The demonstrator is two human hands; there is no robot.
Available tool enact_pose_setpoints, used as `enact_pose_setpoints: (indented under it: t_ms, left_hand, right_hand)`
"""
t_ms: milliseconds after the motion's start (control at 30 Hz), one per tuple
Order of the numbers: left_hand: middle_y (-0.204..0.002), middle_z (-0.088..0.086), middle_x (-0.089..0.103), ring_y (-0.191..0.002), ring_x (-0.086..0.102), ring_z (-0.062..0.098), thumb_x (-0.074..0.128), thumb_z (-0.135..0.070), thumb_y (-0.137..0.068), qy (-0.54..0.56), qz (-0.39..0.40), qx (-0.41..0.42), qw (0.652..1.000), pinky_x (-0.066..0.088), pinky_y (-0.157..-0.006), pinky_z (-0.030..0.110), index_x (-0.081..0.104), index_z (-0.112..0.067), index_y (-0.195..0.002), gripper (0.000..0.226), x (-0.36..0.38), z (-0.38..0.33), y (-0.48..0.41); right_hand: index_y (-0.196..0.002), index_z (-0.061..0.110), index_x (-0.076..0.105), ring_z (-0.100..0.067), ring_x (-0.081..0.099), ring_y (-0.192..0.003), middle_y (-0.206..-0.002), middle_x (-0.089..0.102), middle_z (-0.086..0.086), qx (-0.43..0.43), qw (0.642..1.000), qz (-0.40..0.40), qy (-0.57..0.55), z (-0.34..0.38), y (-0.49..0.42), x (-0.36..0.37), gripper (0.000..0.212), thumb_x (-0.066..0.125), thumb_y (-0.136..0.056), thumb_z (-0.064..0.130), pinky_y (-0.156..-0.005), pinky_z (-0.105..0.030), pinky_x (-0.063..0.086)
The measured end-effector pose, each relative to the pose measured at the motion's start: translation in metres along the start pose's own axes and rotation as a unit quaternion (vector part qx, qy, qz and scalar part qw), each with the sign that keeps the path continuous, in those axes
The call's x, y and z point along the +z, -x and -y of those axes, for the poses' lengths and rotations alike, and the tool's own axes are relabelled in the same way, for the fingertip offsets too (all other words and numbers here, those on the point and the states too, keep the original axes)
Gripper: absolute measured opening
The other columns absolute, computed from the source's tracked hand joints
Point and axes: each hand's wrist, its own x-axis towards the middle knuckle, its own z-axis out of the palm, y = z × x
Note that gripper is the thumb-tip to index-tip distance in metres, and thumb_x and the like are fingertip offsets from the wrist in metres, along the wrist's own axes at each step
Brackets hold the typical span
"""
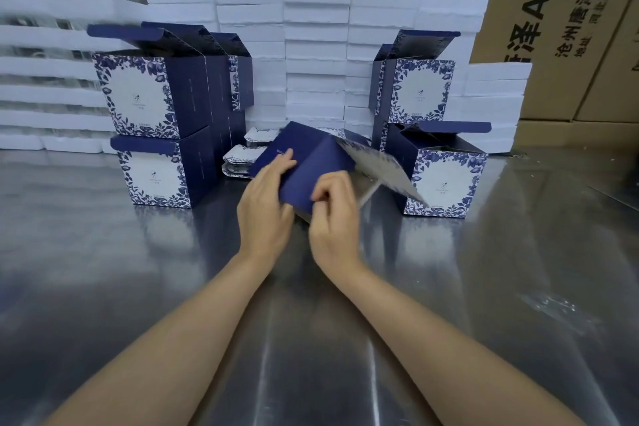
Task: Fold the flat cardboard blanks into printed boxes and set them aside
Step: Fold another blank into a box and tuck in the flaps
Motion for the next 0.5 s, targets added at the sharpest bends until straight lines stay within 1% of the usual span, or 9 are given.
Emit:
enact_pose_setpoints:
  t_ms: [100,200,233,267,333,400,433,467,500]
  left_hand:
    - [-0.135,-0.004,0.059,-0.127,0.051,0.012,0.054,0.011,-0.068,-0.054,0.007,0.057,0.997,0.037,-0.108,0.03,0.063,-0.012,-0.122,0.059,0.003,-0.003,0.0]
    - [-0.131,0.002,0.062,-0.127,0.054,0.018,0.056,0.016,-0.068,-0.072,0.016,0.065,0.995,0.034,-0.113,0.038,0.066,-0.008,-0.12,0.058,0.002,-0.001,-0.001]
    - [-0.131,0.002,0.062,-0.127,0.054,0.019,0.055,0.017,-0.066,-0.07,0.018,0.06,0.996,0.034,-0.113,0.039,0.066,-0.008,-0.12,0.06,0.001,0.0,-0.001]
    - [-0.131,0.002,0.062,-0.127,0.054,0.018,0.053,0.018,-0.065,-0.061,0.02,0.048,0.997,0.033,-0.114,0.039,0.066,-0.009,-0.12,0.062,0.0,0.001,-0.002]
    - [-0.13,0.0,0.063,-0.128,0.053,0.016,0.051,0.016,-0.066,-0.041,0.014,0.021,0.999,0.035,-0.113,0.04,0.067,-0.01,-0.121,0.063,-0.003,0.0,-0.004]
    - [-0.126,0.0,0.065,-0.124,0.057,0.017,0.055,0.01,-0.071,-0.054,0.014,0.049,0.997,0.04,-0.109,0.043,0.07,-0.01,-0.117,0.052,-0.003,-0.002,-0.004]
    - [-0.122,0.001,0.067,-0.119,0.06,0.018,0.059,0.003,-0.076,-0.072,0.011,0.087,0.994,0.043,-0.104,0.044,0.072,-0.01,-0.112,0.041,-0.002,-0.002,-0.004]
    - [-0.118,0.001,0.07,-0.114,0.064,0.018,0.062,-0.007,-0.082,-0.086,-0.001,0.13,0.988,0.047,-0.099,0.042,0.075,-0.01,-0.107,0.028,-0.002,-0.004,-0.003]
    - [-0.113,0.0,0.072,-0.107,0.067,0.018,0.064,-0.019,-0.088,-0.088,-0.018,0.174,0.981,0.05,-0.092,0.039,0.076,-0.011,-0.101,0.02,-0.001,-0.006,-0.004]
  right_hand:
    - [-0.068,0.013,0.044,-0.014,0.04,-0.061,-0.066,0.045,-0.001,0.15,0.979,-0.074,-0.12,0.003,-0.008,-0.006,0.019,0.037,-0.068,-0.005,-0.061,-0.025,0.035]
    - [-0.058,0.012,0.042,-0.013,0.03,-0.044,-0.048,0.041,0.0,0.278,0.915,-0.154,-0.248,0.003,-0.017,-0.012,0.012,0.036,-0.059,0.002,-0.043,-0.023,0.025]
    - [-0.058,0.012,0.042,-0.012,0.026,-0.04,-0.043,0.037,0.0,0.304,0.897,-0.179,-0.267,0.002,-0.019,-0.014,0.01,0.035,-0.058,0.004,-0.041,-0.02,0.026]
    - [-0.058,0.011,0.041,-0.011,0.023,-0.037,-0.039,0.033,0.001,0.319,0.883,-0.204,-0.278,0.0,-0.02,-0.016,0.01,0.034,-0.059,0.003,-0.041,-0.02,0.032]
    - [-0.058,0.011,0.04,-0.01,0.021,-0.036,-0.036,0.028,0.002,0.339,0.869,-0.237,-0.271,-0.008,-0.02,-0.02,0.023,0.029,-0.069,-0.006,-0.052,-0.025,0.049]
    - [-0.058,0.01,0.043,-0.01,0.028,-0.037,-0.038,0.032,0.003,0.363,0.88,-0.214,-0.219,-0.015,-0.019,-0.021,0.034,0.027,-0.077,-0.014,-0.056,-0.028,0.05]
    - [-0.059,0.01,0.046,-0.012,0.039,-0.041,-0.042,0.041,0.002,0.385,0.885,-0.186,-0.187,-0.017,-0.02,-0.02,0.035,0.03,-0.081,-0.012,-0.058,-0.028,0.049]
    - [-0.062,0.01,0.052,-0.016,0.052,-0.051,-0.051,0.053,-0.001,0.404,0.887,-0.154,-0.164,-0.02,-0.02,-0.018,0.034,0.033,-0.085,-0.008,-0.064,-0.031,0.05]
    - [-0.069,0.01,0.059,-0.023,0.063,-0.067,-0.067,0.064,-0.008,0.423,0.881,-0.122,-0.171,-0.024,-0.019,-0.016,0.032,0.036,-0.088,-0.004,-0.074,-0.035,0.052]
